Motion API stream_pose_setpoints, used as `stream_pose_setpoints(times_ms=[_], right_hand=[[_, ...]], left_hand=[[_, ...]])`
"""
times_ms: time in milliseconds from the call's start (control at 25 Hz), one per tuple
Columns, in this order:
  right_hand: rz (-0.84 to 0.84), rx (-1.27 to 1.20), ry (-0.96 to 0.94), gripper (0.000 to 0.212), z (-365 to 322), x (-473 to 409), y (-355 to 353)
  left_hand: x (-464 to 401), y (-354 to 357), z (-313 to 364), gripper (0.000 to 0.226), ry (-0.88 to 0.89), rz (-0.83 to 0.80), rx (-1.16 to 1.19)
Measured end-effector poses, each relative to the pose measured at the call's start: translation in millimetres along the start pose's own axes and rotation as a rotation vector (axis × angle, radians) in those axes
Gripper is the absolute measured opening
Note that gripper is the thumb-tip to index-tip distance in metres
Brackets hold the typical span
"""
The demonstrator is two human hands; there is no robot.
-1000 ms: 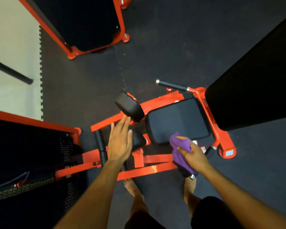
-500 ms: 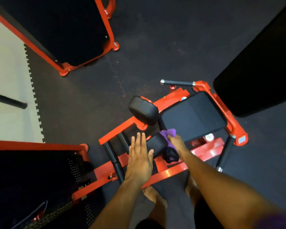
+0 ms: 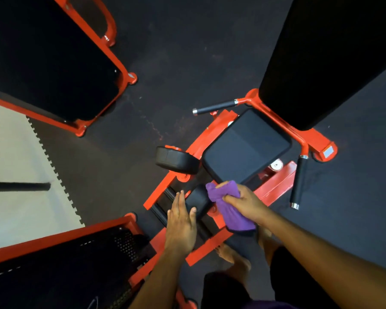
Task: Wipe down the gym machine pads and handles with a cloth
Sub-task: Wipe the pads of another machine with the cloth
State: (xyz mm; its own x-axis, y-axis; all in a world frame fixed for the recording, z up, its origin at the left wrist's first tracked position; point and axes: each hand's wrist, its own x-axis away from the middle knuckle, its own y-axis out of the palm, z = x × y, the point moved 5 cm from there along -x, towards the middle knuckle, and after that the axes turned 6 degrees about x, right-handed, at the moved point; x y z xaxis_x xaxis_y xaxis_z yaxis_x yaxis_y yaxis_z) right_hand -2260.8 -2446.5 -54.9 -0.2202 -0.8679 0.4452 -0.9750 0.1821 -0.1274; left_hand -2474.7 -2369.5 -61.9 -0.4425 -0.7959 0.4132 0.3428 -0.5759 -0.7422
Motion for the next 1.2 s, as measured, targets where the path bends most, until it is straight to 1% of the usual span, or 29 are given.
stream_pose_setpoints(times_ms=[40, 120, 200, 240, 280, 320, 400, 440, 480, 520, 600, 680, 720, 760, 800, 840, 880, 920, 1000, 1040, 1080, 1120, 1160, 1200], right_hand=[[0.06, -0.027, 0.056, 0.033, 8.9, 5.2, -10.5], [0.197, -0.095, 0.247, 0.03, 37.5, 23.0, -22.9], [0.308, -0.201, 0.383, 0.018, 56.7, 44.0, -29.5], [0.333, -0.281, 0.419, 0.011, 55.1, 57.0, -28.7], [0.358, -0.354, 0.445, 0.017, 51.6, 67.2, -22.8], [0.388, -0.413, 0.446, 0.022, 42.8, 74.2, -13.5], [0.54, -0.507, 0.397, 0.013, 22.0, 80.4, 14.4], [0.628, -0.548, 0.36, 0.016, 11.8, 78.5, 34.4], [0.697, -0.573, 0.319, 0.025, 7.7, 71.7, 62.4], [0.752, -0.575, 0.292, 0.034, 2.0, 64.9, 90.9], [0.845, -0.599, 0.224, 0.043, -5.4, 39.6, 132.1], [1.007, -0.671, 0.234, 0.037, 0.5, 19.9, 140.7], [1.06, -0.774, 0.272, 0.03, 15.5, 8.4, 141.7], [1.083, -0.911, 0.341, 0.023, 34.6, -2.6, 140.6], [1.065, -1.011, 0.406, 0.015, 59.1, -16.3, 144.2], [1.022, -1.064, 0.488, 0.018, 80.5, -23.7, 147.9], [0.978, -1.1, 0.552, 0.024, 102.0, -32.6, 160.7], [0.973, -1.115, 0.608, 0.026, 106.3, -32.0, 170.1], [1.029, -1.061, 0.623, 0.022, 76.3, -14.8, 180.9], [1.076, -1.003, 0.589, 0.02, 55.8, -5.1, 180.0], [1.065, -0.936, 0.479, 0.022, 30.7, 7.8, 174.4], [1.053, -0.798, 0.455, 0.029, 18.7, 7.1, 168.2], [1.102, -0.755, 0.48, 0.031, 22.8, 19.6, 162.5], [1.116, -0.715, 0.479, 0.027, 34.3, 16.7, 165.0]], left_hand=[[0.7, -4.6, 1.4, 0.074, -0.007, -0.019, -0.007], [-1.1, -12.7, 3.4, 0.066, -0.023, -0.089, -0.015], [-7.5, -20.7, 5.0, 0.058, -0.053, -0.2, -0.008], [-9.6, -24.1, 6.3, 0.056, -0.051, -0.259, -0.047], [-12.3, -28.8, 8.0, 0.057, -0.021, -0.307, -0.142], [-16.9, -36.1, 11.6, 0.061, 0.063, -0.292, -0.275], [-29.5, -55.3, 28.6, 0.071, 0.343, -0.102, -0.496], [-36.4, -62.2, 38.8, 0.072, 0.472, -0.017, -0.556], [-46.0, -63.7, 47.3, 0.071, 0.574, 0.014, -0.591], [-56.0, -60.2, 52.8, 0.07, 0.64, -0.013, -0.623], [-73.6, -44.7, 57.0, 0.066, 0.717, -0.121, -0.668], [-83.8, -30.0, 51.3, 0.062, 0.757, -0.232, -0.607], [-86.3, -26.5, 46.4, 0.06, 0.77, -0.26, -0.568], [-87.8, -25.5, 43.0, 0.059, 0.775, -0.258, -0.545], [-89.4, -25.0, 40.9, 0.058, 0.779, -0.247, -0.541], [-88.8, -25.1, 41.6, 0.058, 0.791, -0.242, -0.549], [-87.0, -25.5, 41.4, 0.058, 0.792, -0.239, -0.563], [-86.4, -25.2, 42.4, 0.058, 0.791, -0.232, -0.573], [-87.7, -25.6, 43.2, 0.059, 0.787, -0.231, -0.583], [-88.5, -25.0, 42.8, 0.059, 0.779, -0.228, -0.594], [-88.4, -24.6, 42.7, 0.06, 0.764, -0.223, -0.612], [-89.4, -24.0, 41.8, 0.061, 0.757, -0.218, -0.634], [-89.4, -24.4, 42.9, 0.061, 0.753, -0.206, -0.652], [-90.0, -24.8, 42.5, 0.062, 0.753, -0.205, -0.66]])
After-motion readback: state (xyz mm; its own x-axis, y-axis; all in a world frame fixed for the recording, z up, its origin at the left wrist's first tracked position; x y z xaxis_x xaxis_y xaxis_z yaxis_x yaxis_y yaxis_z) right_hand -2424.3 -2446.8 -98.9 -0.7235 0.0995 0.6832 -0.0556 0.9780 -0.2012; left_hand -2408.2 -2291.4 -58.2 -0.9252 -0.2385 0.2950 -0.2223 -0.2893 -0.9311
